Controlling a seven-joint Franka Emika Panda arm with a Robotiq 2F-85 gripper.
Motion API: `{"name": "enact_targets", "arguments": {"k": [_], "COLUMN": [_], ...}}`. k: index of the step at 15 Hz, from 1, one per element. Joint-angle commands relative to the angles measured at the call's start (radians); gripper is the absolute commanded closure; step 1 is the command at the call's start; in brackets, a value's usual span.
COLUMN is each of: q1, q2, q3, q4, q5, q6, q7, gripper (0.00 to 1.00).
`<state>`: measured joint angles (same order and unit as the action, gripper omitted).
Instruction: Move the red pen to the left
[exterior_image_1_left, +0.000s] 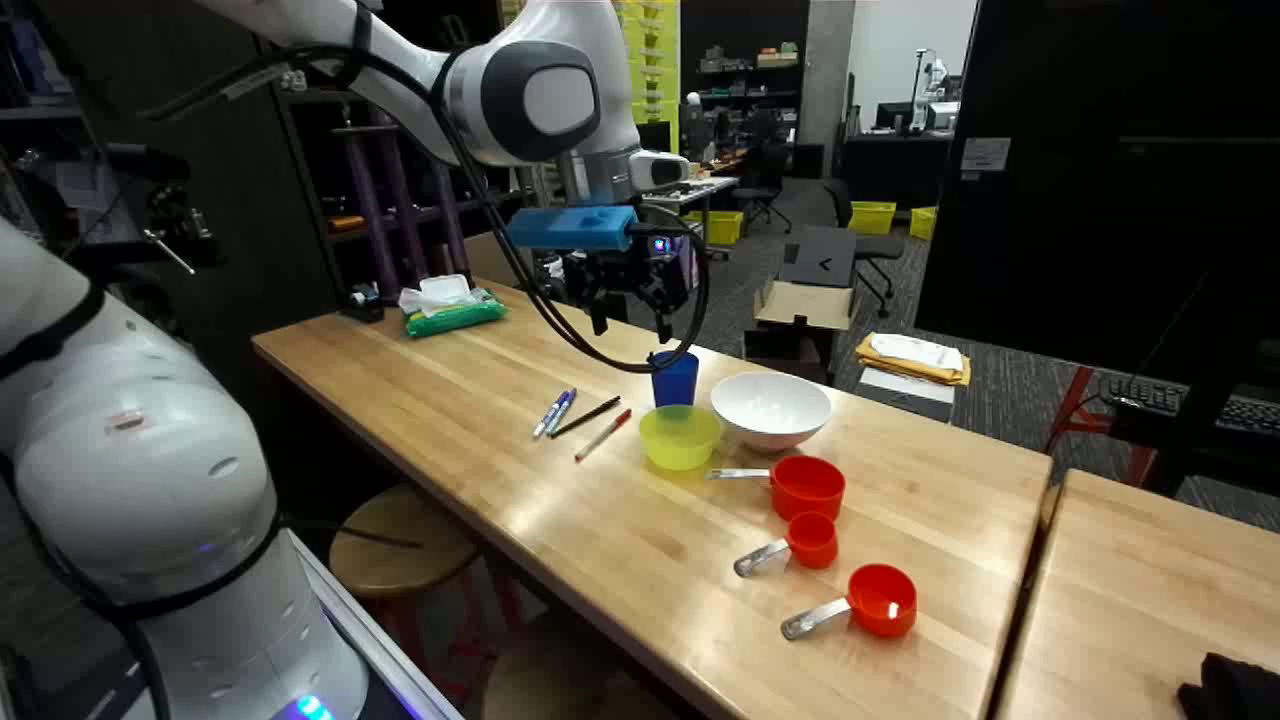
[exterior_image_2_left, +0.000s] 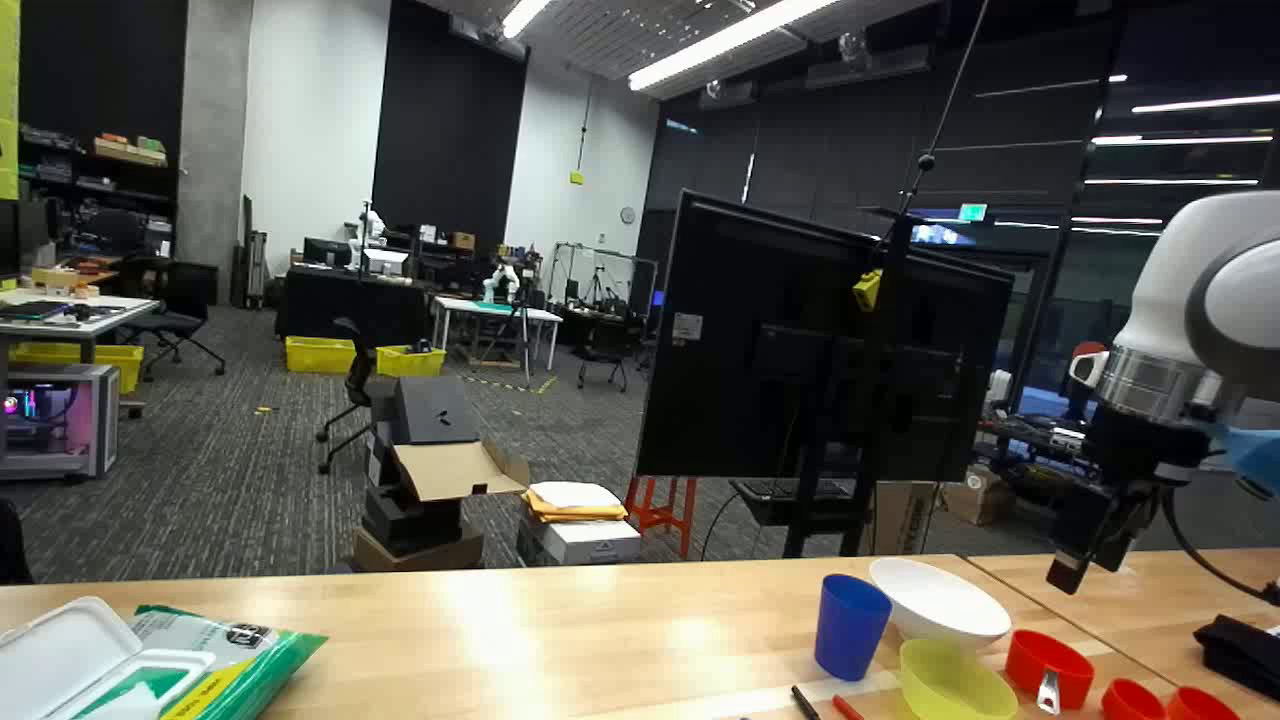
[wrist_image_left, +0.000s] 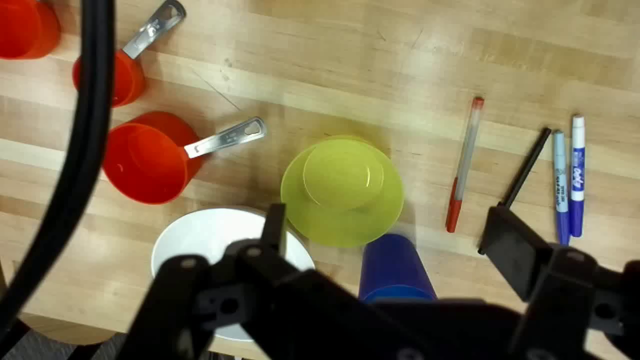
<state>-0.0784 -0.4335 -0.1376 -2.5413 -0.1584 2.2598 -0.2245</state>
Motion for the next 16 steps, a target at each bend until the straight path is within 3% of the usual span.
{"name": "enact_targets", "arguments": {"k": [1, 16], "q1": [-0.004, 0.041], "q2": [0.0, 0.032], "q3": [0.004, 0.047], "q4": [0.001, -0.017], "q5": [0.003, 0.033], "q6": [-0.002, 0.004], "q7": [-0.002, 0.024], "gripper": [0.0, 0.0]}}
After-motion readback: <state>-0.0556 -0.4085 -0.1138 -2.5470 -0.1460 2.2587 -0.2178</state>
